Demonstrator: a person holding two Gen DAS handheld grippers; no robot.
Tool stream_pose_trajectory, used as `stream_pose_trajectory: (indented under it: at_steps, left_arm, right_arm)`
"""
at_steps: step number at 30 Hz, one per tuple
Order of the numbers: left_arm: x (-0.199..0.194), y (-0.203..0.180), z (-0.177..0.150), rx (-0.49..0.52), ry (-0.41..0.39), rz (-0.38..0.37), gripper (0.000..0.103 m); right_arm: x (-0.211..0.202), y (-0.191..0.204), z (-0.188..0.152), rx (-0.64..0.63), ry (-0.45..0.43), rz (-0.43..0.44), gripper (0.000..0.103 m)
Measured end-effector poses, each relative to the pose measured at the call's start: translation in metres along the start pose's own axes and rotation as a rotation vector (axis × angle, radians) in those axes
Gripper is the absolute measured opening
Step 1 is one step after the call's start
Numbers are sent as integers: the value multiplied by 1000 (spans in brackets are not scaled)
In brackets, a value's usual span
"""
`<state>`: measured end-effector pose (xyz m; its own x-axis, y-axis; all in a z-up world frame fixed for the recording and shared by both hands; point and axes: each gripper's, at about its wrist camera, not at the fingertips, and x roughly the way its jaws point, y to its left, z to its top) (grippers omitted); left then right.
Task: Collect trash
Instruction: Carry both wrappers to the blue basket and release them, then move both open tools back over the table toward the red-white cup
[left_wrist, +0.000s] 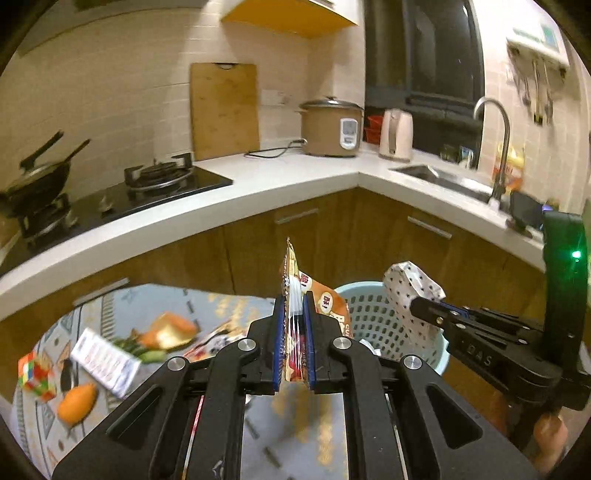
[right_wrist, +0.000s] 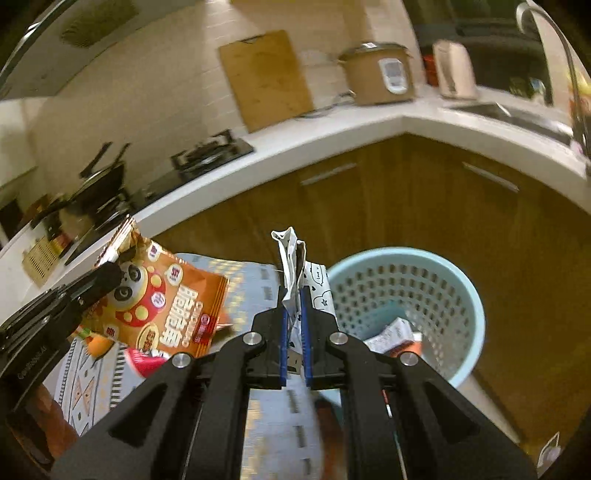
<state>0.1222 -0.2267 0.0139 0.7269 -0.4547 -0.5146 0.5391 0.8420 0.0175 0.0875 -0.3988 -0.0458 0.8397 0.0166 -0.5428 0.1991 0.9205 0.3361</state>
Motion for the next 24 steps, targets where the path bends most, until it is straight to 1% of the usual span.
stream_pose_trajectory:
  at_steps: [2,6,10,14,16,18,19,20,24]
  left_arm:
    - [16,-13,0,25,12,-4,8]
    - [46,-27,-1,34,51,-29,8]
    - [74,-33,-5,36,95,-40,8]
    - [92,-35,-6,41,117,-36,9]
    - [99,-35,-6,38,124,-32,9]
    - [104,-32,-6,33,127,-18,22]
    - [106,-30,-6,27,128,-13,34]
    - [106,-29,-6,22,129,-9,42]
    - [101,-17,-7,-2,124,1,46]
  right_arm:
    - [7,-16,-1,30,18,-17,5]
    - [23,-39,-4,60,52,-41,4]
    - [43,-56,-7,90,94,-49,5]
    - [59,-71,-10,113,127,-57,5]
    - [63,-75,-11,122,130,-59,5]
    - [66,-79,-11,123,128,-58,5]
    - [71,-81,-11,120,134,-67,5]
    - [74,-81,-11,118,143,-72,5]
    - [82,-84,-12,117,169,-71,8]
